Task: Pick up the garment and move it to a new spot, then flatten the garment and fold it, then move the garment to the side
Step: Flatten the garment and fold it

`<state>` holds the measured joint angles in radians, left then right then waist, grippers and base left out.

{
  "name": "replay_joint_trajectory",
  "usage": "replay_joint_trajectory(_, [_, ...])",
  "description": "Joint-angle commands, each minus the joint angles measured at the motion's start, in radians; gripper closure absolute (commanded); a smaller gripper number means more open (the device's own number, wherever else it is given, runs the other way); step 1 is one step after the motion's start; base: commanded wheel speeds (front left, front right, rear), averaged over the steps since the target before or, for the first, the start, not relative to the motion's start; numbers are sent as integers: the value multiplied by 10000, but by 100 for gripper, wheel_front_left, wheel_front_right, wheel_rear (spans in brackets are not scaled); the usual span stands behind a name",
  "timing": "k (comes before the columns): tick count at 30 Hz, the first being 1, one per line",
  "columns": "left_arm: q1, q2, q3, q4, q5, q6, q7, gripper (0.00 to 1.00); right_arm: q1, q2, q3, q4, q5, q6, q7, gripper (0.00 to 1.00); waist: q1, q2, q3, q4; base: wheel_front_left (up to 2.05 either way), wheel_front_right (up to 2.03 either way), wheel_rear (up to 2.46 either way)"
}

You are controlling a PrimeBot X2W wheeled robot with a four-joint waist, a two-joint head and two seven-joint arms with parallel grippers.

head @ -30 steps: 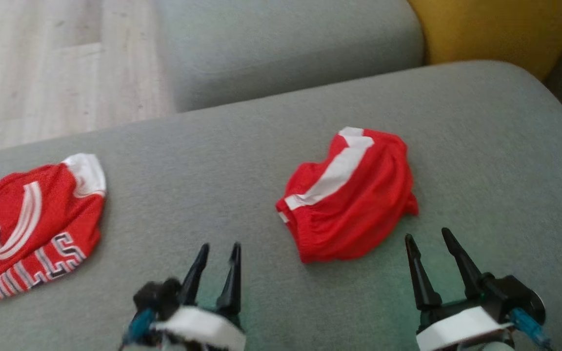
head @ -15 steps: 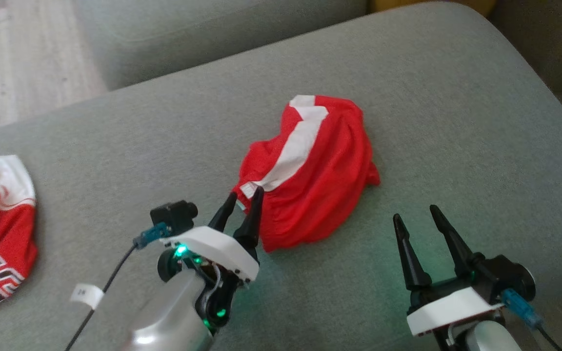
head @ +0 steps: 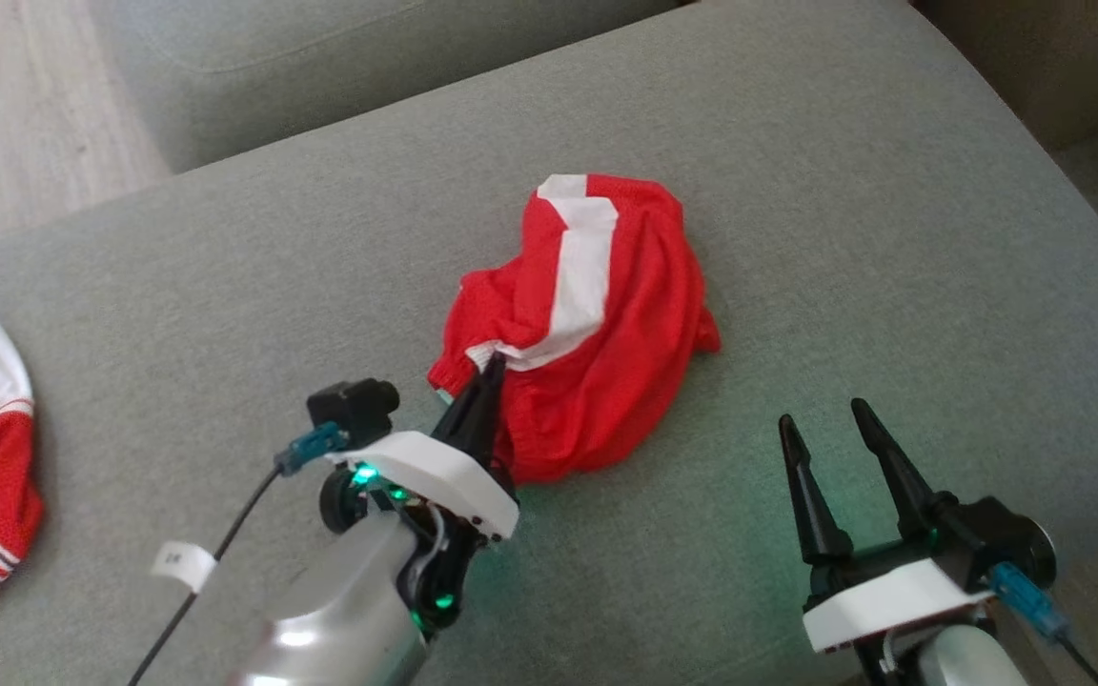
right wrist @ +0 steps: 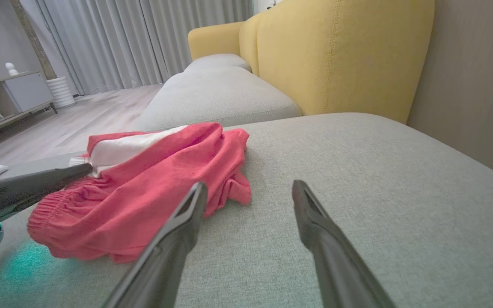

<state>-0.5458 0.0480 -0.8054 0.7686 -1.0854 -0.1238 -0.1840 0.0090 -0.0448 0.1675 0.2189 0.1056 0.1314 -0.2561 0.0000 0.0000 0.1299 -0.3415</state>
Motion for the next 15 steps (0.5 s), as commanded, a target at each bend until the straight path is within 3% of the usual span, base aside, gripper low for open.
replay_joint_trajectory(1, [-432, 22, 77, -360, -143, -46, -192, 100, -295, -54, 161, -320, 17, -7, -57, 0, 0, 0, -86, 142, 0, 0, 0])
replay_joint_trajectory(10, [-62, 198, -775, -2160, -79, -65, -528, 100, -64, -54, -132, -358, -76, -7, -57, 0, 0, 0, -373, 1472, 0, 0, 0])
replay_joint_trajectory(15, [841, 1555, -1221, -4543, -291, -32, 128, 100, 168, -54, -421, -398, 13, -7, -57, 0, 0, 0, -621, 2507, 0, 0, 0])
